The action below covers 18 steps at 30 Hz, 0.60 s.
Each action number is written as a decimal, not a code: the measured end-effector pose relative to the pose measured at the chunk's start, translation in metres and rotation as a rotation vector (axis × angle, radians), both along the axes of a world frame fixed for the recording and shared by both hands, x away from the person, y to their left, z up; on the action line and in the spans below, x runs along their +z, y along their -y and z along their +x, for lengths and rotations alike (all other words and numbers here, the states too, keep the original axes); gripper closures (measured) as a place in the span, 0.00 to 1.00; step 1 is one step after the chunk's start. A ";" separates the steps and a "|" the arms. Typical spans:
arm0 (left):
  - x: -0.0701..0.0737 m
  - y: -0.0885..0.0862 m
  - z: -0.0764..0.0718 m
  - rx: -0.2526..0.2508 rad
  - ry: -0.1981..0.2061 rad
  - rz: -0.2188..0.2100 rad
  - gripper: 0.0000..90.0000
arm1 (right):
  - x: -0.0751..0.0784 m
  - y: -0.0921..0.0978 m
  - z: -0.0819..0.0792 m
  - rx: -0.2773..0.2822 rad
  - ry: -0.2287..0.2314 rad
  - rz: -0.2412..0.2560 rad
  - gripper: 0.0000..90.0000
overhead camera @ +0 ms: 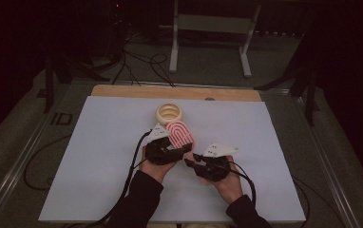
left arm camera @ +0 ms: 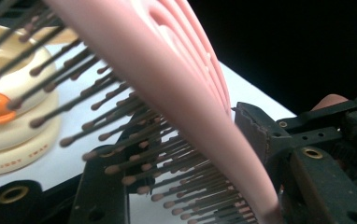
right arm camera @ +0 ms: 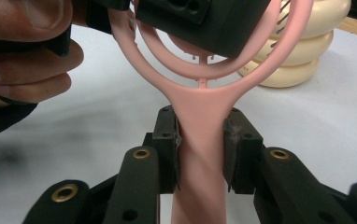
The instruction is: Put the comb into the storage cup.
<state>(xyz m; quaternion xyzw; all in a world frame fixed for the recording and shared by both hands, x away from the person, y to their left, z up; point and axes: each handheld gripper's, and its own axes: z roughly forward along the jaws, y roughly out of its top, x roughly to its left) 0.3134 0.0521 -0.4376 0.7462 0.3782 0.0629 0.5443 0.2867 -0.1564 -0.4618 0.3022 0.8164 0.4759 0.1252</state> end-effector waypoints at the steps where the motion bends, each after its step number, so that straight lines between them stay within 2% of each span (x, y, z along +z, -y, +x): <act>1: -0.001 0.000 0.000 -0.004 -0.002 -0.009 0.59 | 0.000 0.000 0.000 -0.001 0.006 -0.004 0.77; 2: -0.001 0.000 0.000 -0.005 -0.004 -0.010 0.61 | 0.000 -0.001 -0.001 -0.008 0.012 -0.017 0.77; 11: -0.001 0.000 0.000 -0.018 -0.017 -0.045 0.67 | -0.001 -0.001 0.000 -0.008 0.004 -0.016 0.77; 18: 0.001 0.000 0.001 -0.034 -0.037 -0.091 0.70 | -0.002 -0.001 0.001 -0.003 0.000 -0.010 0.78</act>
